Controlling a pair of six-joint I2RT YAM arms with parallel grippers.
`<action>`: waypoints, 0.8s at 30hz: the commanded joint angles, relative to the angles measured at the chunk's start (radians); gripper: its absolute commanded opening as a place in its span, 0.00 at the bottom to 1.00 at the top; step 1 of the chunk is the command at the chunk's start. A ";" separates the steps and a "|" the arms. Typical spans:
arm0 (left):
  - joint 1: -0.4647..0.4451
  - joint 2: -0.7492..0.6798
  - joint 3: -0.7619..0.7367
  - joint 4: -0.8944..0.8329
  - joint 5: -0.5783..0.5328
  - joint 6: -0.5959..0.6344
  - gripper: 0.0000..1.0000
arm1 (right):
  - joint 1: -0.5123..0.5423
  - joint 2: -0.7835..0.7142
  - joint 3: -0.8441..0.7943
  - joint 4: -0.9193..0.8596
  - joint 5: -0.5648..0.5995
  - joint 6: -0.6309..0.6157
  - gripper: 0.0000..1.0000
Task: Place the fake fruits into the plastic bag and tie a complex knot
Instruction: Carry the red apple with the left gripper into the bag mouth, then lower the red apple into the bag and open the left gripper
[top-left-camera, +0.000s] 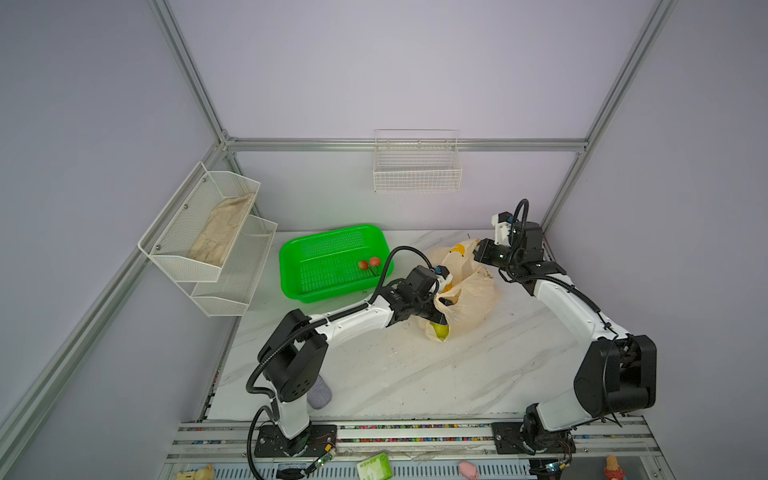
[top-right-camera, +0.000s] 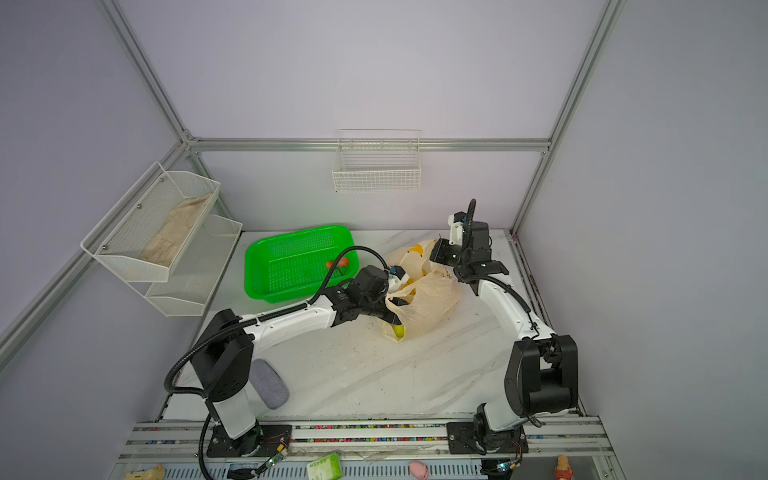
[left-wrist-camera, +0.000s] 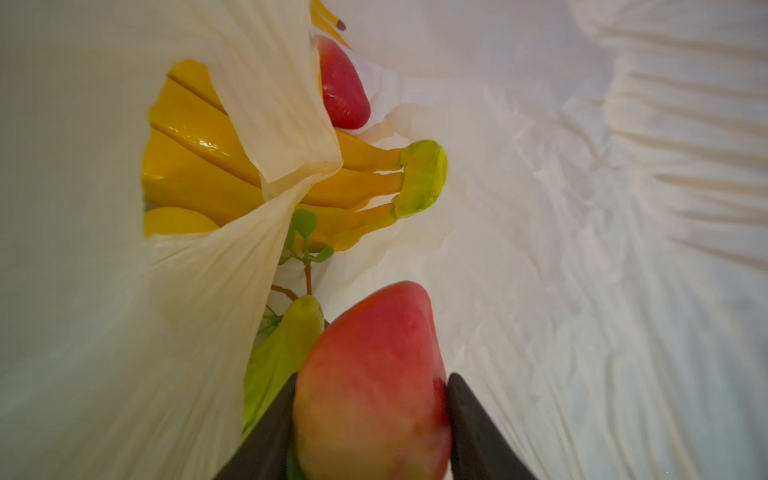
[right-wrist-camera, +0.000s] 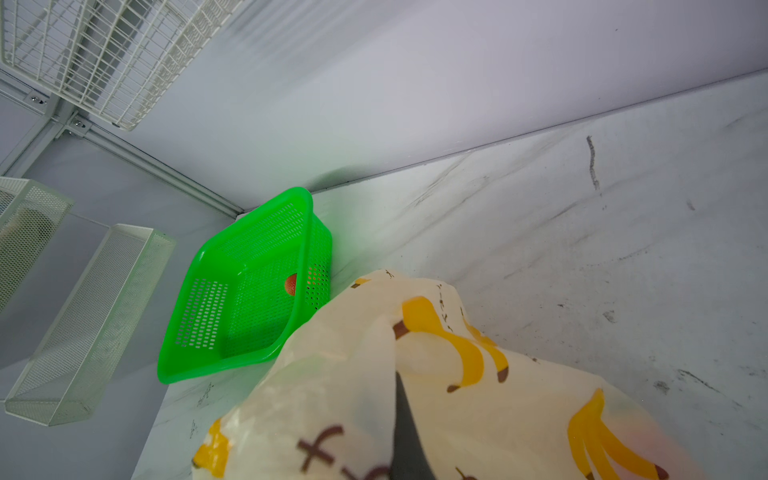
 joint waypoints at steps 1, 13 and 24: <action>-0.003 0.034 0.156 -0.051 0.001 0.069 0.53 | -0.003 -0.022 0.008 -0.002 0.007 -0.007 0.00; 0.016 -0.055 0.146 -0.106 -0.068 0.153 0.76 | -0.003 -0.008 0.017 -0.005 0.007 -0.012 0.00; 0.021 -0.257 -0.031 -0.170 -0.226 0.073 0.74 | -0.003 -0.010 0.005 0.002 0.008 -0.015 0.00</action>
